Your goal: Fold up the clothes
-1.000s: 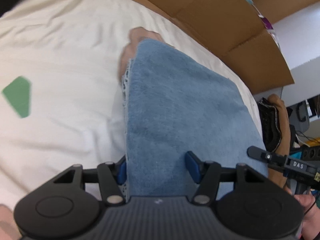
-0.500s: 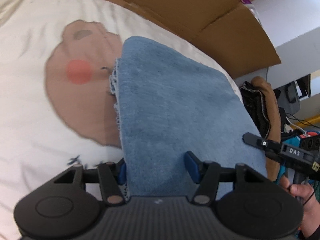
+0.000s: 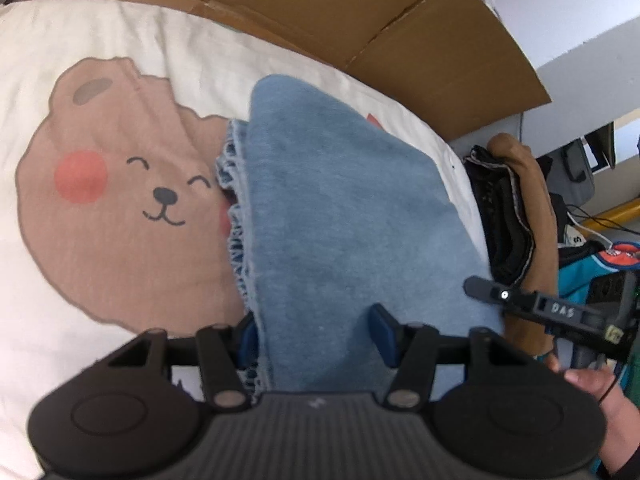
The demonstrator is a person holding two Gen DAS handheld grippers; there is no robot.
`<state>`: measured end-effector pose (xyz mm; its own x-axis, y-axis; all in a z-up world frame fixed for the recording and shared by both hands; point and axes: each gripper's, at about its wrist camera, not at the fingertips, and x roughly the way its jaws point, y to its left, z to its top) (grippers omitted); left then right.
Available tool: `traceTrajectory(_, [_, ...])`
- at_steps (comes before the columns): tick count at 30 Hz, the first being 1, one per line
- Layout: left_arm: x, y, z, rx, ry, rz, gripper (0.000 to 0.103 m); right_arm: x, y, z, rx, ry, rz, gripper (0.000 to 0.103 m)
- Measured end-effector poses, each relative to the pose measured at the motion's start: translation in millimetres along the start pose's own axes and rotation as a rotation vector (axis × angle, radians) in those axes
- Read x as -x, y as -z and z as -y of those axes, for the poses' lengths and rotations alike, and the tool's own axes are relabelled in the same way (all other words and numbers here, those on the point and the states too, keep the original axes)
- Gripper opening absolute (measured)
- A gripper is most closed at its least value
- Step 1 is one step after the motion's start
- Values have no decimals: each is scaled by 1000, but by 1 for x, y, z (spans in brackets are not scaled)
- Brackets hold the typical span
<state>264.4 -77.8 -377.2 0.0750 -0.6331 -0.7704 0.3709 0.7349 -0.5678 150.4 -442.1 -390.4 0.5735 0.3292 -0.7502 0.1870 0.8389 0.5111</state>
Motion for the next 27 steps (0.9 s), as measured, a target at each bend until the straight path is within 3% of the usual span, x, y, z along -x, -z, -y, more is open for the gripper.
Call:
traceTrajectory(9, [14, 11, 10, -43, -28, 17, 57, 32, 20, 16, 4, 48, 8, 33])
traceTrajectory(15, [13, 19, 6, -26, -30, 3, 57, 34, 47, 17, 6, 25, -59, 32])
traceTrajectory(23, [10, 26, -1, -11, -6, -3, 58, 54, 85, 21, -17, 15, -142, 15])
traceTrajectory(27, [15, 29, 4, -41, -19, -6, 58, 56, 84, 17, -4, 27, -152, 16])
